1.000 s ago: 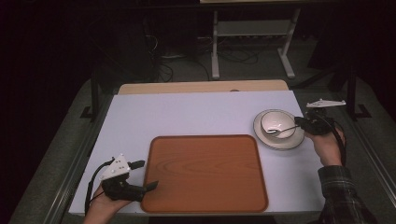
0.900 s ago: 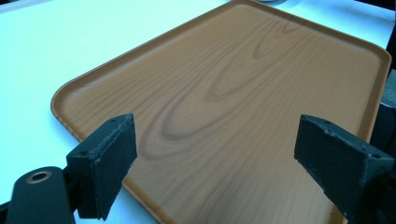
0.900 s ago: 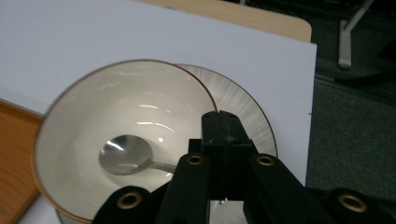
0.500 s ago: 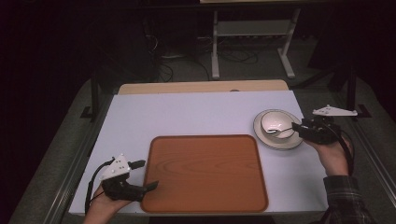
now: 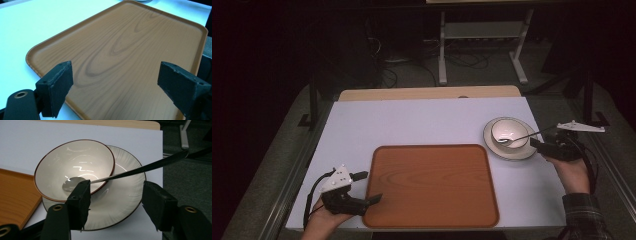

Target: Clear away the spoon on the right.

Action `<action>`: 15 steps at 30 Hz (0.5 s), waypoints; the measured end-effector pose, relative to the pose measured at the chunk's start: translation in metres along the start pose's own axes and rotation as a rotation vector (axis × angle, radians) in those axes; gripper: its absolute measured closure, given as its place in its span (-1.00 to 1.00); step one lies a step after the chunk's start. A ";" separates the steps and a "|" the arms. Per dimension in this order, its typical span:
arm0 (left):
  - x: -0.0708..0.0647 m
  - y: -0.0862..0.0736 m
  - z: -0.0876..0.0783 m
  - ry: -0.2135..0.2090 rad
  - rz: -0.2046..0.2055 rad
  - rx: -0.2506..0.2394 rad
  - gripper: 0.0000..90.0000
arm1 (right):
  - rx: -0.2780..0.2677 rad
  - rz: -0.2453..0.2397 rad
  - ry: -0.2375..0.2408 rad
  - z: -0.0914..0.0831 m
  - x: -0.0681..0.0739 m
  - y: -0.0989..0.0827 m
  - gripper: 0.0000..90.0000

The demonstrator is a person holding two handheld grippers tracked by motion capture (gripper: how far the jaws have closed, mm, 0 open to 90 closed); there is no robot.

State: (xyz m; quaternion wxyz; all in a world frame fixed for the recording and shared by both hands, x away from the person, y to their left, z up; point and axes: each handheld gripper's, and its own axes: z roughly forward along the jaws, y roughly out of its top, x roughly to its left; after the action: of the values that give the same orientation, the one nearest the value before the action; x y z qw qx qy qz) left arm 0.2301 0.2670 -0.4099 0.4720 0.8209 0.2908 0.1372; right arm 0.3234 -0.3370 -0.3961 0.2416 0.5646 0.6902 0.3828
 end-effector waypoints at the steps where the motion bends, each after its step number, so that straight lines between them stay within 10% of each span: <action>1: 0.000 0.000 0.000 0.002 0.002 0.001 -0.72 | -0.002 0.006 0.000 0.002 -0.001 0.000 -0.19; 15: 0.000 0.000 0.001 0.001 0.007 0.007 -0.72 | -0.044 0.070 0.024 0.035 -0.004 0.007 -0.24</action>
State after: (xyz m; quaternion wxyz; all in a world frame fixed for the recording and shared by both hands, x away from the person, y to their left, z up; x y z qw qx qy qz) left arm 0.2305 0.2664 -0.4107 0.4684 0.8236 0.2886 0.1379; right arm 0.3556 -0.3318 -0.4118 0.2321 0.5785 0.6641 0.4129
